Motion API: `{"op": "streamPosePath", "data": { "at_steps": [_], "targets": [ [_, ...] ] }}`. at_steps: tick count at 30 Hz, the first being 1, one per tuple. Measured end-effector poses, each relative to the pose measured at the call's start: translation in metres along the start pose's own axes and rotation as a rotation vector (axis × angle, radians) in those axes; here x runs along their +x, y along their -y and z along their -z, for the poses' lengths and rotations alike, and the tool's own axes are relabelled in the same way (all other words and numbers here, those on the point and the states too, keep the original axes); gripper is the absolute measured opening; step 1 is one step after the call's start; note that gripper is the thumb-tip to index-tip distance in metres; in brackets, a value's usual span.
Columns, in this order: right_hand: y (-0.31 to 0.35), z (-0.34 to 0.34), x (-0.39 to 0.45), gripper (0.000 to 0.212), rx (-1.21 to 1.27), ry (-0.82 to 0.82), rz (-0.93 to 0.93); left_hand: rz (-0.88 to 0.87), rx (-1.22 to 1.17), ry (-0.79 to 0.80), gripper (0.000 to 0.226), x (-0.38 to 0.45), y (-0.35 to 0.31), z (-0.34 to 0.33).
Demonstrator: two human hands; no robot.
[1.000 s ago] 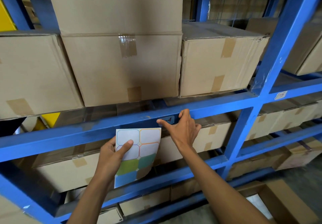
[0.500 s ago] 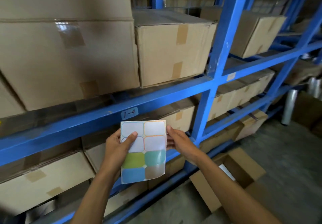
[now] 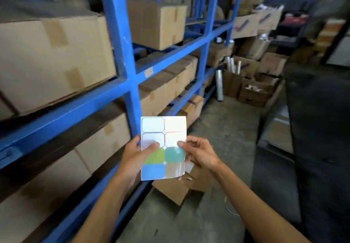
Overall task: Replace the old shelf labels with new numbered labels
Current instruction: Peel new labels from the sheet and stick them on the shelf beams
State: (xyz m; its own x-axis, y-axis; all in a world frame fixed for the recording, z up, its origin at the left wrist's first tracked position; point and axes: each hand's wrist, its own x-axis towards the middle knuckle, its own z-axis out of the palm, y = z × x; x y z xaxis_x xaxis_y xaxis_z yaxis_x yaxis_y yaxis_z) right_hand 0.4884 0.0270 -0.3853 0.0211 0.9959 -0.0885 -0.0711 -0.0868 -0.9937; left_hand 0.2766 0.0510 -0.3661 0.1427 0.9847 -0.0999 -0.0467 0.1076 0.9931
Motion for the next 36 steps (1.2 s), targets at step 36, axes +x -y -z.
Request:
{"op": "streamPosePath", "data": {
  "at_steps": [36],
  "targets": [
    [-0.203,0.244,-0.533,0.008,0.198,-1.774,-0.648,-0.346,1.049,1.737,0.048,-0.282,0.246,-0.495]
  ]
}}
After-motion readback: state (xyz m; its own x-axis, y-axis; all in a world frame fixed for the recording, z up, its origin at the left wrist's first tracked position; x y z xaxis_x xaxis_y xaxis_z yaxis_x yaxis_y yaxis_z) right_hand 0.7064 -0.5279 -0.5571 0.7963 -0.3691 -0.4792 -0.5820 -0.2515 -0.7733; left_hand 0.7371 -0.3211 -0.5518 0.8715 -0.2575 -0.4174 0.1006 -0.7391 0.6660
